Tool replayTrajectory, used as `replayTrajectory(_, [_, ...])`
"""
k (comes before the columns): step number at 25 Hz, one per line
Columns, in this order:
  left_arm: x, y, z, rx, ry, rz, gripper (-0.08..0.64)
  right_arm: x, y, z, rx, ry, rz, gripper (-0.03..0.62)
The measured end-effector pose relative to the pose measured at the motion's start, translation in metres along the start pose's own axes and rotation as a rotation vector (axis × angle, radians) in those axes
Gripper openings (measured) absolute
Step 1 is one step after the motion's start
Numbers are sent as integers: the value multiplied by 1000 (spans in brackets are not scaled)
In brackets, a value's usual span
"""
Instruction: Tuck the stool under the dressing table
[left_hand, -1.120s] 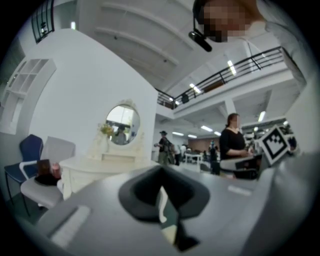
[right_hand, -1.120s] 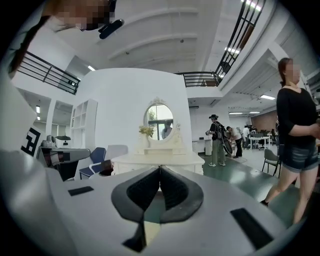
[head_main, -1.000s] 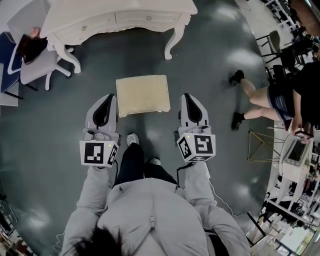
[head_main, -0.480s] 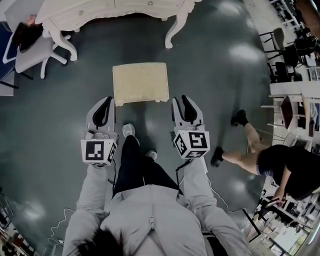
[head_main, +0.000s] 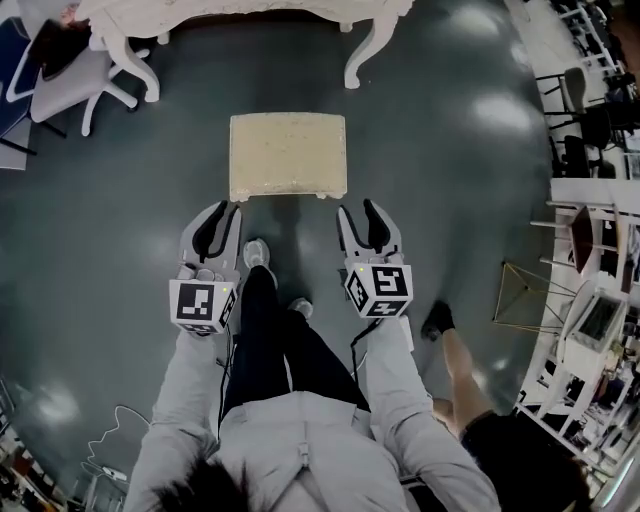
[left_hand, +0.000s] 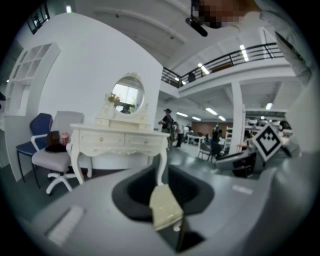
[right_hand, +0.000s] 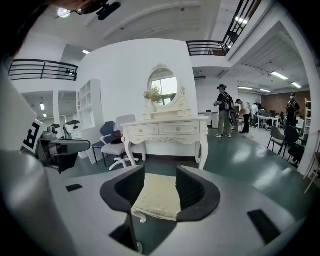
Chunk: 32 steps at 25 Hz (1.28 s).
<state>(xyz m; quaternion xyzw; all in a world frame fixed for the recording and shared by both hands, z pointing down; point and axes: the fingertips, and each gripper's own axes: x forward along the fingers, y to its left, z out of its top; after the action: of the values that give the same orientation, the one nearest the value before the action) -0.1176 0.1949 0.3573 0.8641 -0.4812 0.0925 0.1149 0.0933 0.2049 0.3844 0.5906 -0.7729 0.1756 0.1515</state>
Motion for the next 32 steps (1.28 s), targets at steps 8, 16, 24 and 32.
replayTrajectory(8, [13,-4,-77,-4,76,-13,138,18,-8,-77,26,78,28,268])
replayTrajectory(16, [29,-1,-152,19,159,-6,191,44,-28,-142,54,103,25,291])
replayTrajectory(24, [55,23,-216,30,202,27,224,88,-45,-195,114,113,30,311])
replayTrajectory(32, [84,45,-253,14,227,74,252,119,-61,-234,89,179,23,339])
